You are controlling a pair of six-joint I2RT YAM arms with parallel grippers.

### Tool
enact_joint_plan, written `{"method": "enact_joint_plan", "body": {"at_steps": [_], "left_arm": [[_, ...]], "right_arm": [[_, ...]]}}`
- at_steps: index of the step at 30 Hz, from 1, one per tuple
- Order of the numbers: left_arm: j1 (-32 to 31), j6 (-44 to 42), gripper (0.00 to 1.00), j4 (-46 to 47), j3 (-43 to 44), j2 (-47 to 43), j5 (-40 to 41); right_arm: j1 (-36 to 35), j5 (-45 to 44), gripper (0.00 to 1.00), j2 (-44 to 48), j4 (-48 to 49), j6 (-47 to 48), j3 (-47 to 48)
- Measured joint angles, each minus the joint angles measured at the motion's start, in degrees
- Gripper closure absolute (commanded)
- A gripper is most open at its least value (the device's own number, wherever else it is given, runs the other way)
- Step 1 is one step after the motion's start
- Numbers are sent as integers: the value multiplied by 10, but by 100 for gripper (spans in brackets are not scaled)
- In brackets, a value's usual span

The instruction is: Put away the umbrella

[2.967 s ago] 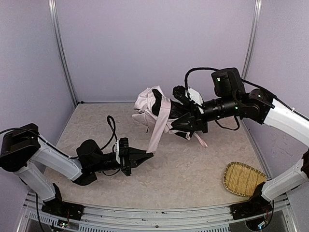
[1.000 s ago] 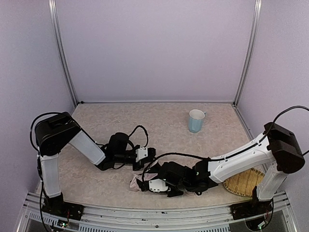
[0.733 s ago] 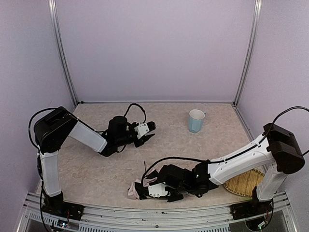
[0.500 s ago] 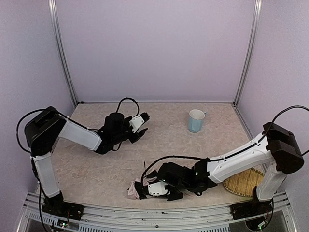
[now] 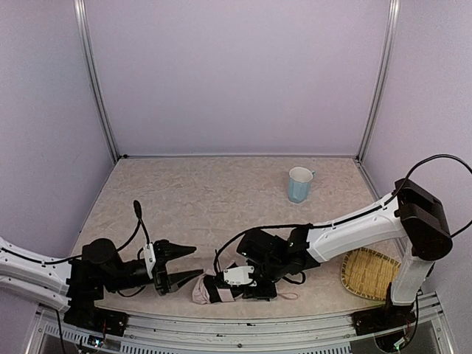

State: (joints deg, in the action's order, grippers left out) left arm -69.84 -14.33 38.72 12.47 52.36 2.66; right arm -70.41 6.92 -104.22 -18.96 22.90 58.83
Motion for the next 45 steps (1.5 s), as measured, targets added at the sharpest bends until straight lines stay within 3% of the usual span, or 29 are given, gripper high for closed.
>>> {"method": "enact_joint_plan", "body": {"at_steps": [5, 8, 13, 17, 29, 33, 35, 40, 45], "left_arm": [[-67, -2, 26, -32, -45, 7, 27], [-71, -26, 14, -32, -45, 60, 42], [-71, -74, 4, -42, -22, 179, 42], [-74, -91, 6, -47, 11, 247, 43], [-77, -105, 26, -21, 71, 377, 87], [-76, -105, 55, 5, 76, 402, 94], [-76, -103, 61, 17, 77, 415, 95], [-71, -99, 62, 38, 80, 432, 89], [-60, -95, 28, 51, 84, 440, 74]], "right_arm": [[13, 40, 100, -4, -10, -11, 5], [22, 80, 100, -5, -23, -13, 6], [45, 157, 100, -10, -46, -13, 11], [65, 205, 100, -15, -55, -18, 12], [93, 259, 100, -17, -71, -52, 7], [99, 272, 100, -17, -70, -66, 5], [104, 276, 100, -17, -73, -73, 4], [113, 278, 100, -11, -71, -84, -3], [117, 285, 100, -10, -69, -89, -6]]}}
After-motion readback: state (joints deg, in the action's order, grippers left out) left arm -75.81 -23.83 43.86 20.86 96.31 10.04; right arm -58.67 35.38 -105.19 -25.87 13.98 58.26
